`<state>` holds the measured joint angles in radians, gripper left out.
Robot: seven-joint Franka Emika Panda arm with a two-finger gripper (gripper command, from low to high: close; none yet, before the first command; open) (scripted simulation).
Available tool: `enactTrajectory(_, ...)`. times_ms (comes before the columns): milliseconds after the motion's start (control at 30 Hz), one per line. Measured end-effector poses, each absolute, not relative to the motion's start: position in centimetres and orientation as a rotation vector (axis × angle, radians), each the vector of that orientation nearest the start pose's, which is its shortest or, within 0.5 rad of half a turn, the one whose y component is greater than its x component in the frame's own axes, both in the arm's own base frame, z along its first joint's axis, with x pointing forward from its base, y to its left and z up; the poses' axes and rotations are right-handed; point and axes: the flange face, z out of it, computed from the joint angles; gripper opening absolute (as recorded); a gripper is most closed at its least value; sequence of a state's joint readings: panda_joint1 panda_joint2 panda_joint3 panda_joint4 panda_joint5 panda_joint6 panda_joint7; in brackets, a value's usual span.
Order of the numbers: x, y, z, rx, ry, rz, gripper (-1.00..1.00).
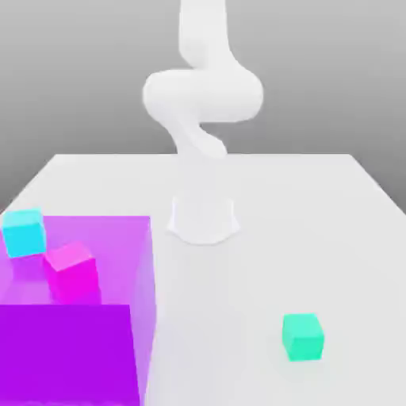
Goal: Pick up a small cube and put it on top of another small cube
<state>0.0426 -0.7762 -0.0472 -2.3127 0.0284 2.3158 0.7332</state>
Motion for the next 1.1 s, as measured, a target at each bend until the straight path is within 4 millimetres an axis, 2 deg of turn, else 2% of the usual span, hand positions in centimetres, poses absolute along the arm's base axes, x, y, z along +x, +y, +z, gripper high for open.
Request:
enactTrajectory(233, 39.2, -1.9, 64.8, -2.513, 0.775, -0.831, 0.0)
enactTrajectory(467, 42.7, -1.0, 58.7, -2.581, 0.585, -0.684, 0.0)
enactTrajectory(800, 46.1, 2.8, 48.8, -2.687, 0.289, -0.482, 0.0)
enactTrajectory(1100, 46.8, 7.3, 39.8, -2.778, -0.008, -0.319, 0.0)
